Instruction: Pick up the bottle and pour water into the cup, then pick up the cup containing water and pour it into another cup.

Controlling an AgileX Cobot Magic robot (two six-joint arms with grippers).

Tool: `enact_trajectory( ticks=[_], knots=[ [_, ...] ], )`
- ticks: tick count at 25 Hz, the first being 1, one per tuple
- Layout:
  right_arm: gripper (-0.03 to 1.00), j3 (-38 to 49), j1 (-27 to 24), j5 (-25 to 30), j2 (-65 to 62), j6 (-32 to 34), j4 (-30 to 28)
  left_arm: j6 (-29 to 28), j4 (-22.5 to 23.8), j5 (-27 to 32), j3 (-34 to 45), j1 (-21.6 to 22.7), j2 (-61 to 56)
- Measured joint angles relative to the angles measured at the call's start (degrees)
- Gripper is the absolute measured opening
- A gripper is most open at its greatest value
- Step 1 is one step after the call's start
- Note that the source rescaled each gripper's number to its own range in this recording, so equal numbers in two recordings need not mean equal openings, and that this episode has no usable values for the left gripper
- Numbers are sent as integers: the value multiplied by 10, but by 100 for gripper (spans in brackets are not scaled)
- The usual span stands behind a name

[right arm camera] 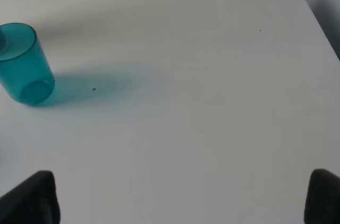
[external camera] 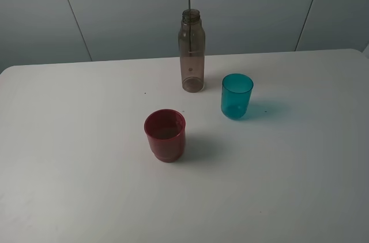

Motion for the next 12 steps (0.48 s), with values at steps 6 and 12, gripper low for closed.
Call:
enact_trajectory(
  ticks=[6, 12],
  knots=[
    [100, 0, 0, 0, 0, 0, 0, 0, 0, 0, 0, 0, 0],
    [100, 0, 0, 0, 0, 0, 0, 0, 0, 0, 0, 0, 0]
  ],
)
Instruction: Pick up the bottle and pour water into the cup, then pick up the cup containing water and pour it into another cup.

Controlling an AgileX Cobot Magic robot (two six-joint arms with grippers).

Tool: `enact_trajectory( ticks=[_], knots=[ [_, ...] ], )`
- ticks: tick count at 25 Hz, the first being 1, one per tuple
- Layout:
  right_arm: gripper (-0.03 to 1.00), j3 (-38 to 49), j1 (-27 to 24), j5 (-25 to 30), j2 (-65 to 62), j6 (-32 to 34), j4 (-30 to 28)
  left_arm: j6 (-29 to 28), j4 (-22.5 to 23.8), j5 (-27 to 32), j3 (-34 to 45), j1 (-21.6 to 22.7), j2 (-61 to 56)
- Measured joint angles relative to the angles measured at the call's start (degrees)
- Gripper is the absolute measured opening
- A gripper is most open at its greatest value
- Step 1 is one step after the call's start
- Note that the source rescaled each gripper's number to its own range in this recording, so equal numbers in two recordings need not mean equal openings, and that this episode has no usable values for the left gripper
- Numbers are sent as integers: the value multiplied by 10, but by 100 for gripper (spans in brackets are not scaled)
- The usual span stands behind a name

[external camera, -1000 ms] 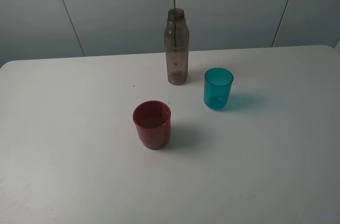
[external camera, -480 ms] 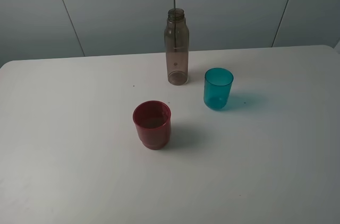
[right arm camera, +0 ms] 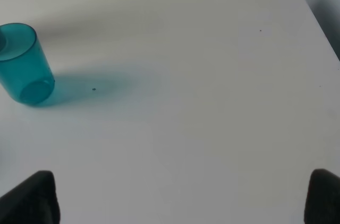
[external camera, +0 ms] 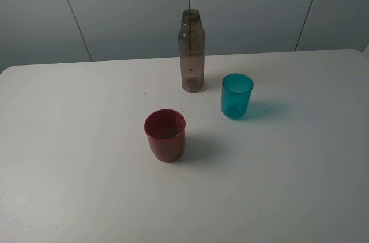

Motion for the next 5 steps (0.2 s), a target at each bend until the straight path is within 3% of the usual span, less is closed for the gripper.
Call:
enact_trajectory(
  ticks=[5],
  knots=[
    [100, 0, 0, 0, 0, 0, 0, 0, 0, 0, 0, 0, 0]
  ],
)
